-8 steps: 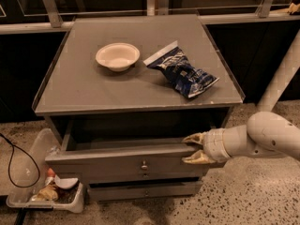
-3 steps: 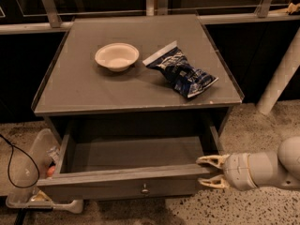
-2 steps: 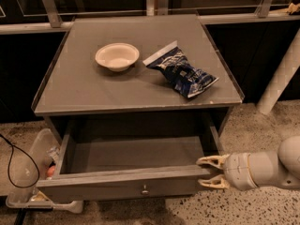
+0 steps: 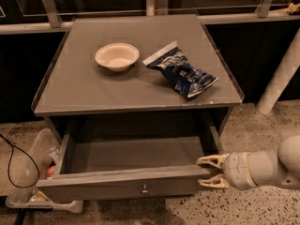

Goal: Open top drawer

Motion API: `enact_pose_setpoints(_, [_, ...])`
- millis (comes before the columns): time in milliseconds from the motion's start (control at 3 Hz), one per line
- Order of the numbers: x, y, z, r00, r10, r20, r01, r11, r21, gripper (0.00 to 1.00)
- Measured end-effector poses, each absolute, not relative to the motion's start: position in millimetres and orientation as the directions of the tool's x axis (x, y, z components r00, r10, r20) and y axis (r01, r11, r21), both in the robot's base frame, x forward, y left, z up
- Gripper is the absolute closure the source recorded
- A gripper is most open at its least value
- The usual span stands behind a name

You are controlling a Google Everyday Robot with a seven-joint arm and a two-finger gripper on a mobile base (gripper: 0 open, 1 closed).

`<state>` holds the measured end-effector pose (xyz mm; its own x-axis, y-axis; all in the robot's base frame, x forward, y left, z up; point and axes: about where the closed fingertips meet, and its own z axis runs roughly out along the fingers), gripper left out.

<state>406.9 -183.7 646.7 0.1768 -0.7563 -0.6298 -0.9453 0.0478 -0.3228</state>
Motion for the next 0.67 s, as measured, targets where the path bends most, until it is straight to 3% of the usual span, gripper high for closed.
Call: enact_pose_setpoints(667, [409.2, -180.3, 638.5, 0.165, -0.746, -0.646, -0.956, 0.041, -0.292, 0.11])
